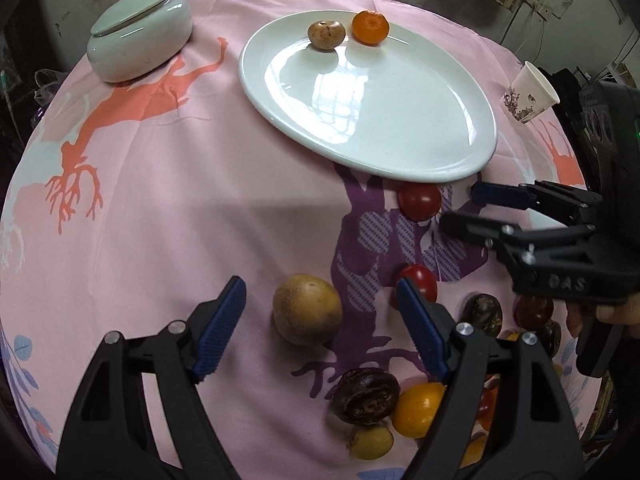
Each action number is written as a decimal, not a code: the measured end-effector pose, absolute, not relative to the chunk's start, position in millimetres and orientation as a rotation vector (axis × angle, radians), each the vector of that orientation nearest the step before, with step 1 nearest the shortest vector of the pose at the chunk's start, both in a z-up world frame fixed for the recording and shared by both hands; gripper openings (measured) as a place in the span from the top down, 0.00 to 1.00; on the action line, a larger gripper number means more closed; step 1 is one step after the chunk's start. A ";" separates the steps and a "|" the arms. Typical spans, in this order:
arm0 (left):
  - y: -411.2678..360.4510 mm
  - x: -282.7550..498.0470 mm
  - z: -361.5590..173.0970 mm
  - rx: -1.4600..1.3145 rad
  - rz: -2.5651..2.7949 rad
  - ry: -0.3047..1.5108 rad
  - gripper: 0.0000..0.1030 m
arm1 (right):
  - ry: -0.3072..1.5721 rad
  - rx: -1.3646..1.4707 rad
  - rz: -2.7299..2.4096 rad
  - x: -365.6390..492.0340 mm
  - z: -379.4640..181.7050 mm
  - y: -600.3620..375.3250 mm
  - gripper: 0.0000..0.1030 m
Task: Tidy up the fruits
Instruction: 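Withdraw both open tools from the plate back toward the fruit pile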
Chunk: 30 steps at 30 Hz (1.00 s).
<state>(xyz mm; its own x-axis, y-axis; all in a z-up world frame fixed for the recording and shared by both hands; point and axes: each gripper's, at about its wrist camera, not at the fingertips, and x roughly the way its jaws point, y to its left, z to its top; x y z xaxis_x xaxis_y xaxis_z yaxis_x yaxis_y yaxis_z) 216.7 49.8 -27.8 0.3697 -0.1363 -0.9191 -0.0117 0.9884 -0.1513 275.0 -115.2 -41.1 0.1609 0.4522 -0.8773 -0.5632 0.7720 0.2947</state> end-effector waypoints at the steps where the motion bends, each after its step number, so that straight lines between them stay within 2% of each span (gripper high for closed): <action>1: 49.9 215.4 -27.8 -0.135 -0.079 1.192 0.23 | 1.204 -0.136 0.738 270.4 -38.3 -112.4 0.34; 6: 51.2 203.9 -27.0 -0.099 -0.079 1.192 0.22 | 1.154 -0.130 0.632 265.2 -22.8 -125.8 0.34; 15: 61.4 193.3 -28.5 -0.116 -0.050 1.218 0.22 | 1.125 -0.268 0.397 288.1 -53.7 -96.6 0.34; 22: 69.8 196.2 -26.2 -0.131 -0.032 1.211 0.22 | 1.156 -0.277 0.777 255.7 -37.0 -89.9 0.34; 26: 67.3 195.3 -25.3 -0.116 -0.042 1.212 0.22 | 1.181 -0.124 0.693 257.7 -27.5 -117.7 0.34; 30: 62.3 187.9 -20.5 -0.085 -0.052 1.198 0.22 | 1.121 -0.022 0.646 238.8 -3.2 -155.1 0.34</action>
<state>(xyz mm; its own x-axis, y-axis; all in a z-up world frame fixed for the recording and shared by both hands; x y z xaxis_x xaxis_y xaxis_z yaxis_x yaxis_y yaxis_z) 187.9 62.3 -20.5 0.3636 -0.0856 -0.9276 -0.0046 0.9956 -0.0936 238.8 -155.1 -3.2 0.2737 0.4693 -0.8395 -0.4909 0.8188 0.2977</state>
